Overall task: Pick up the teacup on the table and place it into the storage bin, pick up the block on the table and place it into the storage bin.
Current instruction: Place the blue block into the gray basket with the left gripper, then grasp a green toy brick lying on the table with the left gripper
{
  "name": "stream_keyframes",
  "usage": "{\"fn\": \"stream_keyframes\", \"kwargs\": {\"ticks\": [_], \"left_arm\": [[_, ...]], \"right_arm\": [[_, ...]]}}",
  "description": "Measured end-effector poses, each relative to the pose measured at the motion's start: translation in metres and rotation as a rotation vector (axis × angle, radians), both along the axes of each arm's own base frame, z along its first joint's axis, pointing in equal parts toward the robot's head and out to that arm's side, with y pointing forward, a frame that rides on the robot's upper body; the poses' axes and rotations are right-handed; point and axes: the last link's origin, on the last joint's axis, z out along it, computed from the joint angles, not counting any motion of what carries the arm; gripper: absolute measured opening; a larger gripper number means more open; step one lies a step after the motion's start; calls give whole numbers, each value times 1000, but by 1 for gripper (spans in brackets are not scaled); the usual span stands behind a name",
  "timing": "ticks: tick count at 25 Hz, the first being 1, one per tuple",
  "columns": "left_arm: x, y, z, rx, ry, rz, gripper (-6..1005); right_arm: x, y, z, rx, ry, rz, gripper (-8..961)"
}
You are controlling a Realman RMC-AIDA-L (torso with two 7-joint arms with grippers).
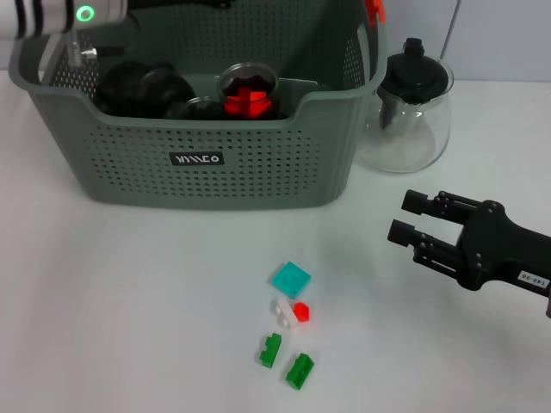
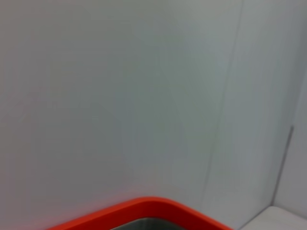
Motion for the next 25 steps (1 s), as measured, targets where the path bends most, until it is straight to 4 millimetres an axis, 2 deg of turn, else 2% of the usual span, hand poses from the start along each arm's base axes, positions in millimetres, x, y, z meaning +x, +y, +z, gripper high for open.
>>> {"fn": "stream_keyframes", "kwargs": {"ticks": [5, 11, 13, 16, 20, 22, 25], "left_arm": [[-2, 4, -10, 41, 40, 32, 413], [-6, 1, -4, 62, 15, 33, 608], [-7, -7, 1, 65, -30, 19, 637], [-15, -29, 13, 65, -138, -27, 680], [-54, -87, 29, 85, -287, -173, 737], [-82, -122, 24, 86, -298, -235, 766], [-110, -156, 7, 85, -254, -291, 759]], "right_arm": [[0, 1, 0, -2, -3, -3, 557], [1, 1, 1, 2, -1, -8, 557], [1, 2, 1, 3, -1, -9, 556], [0, 2, 1, 5, 1, -9, 556], [-1, 3, 1, 8, 1, -7, 556], [-1, 4, 1, 10, -1, -9, 556], [-1, 6, 0, 11, -7, -15, 556]]}}
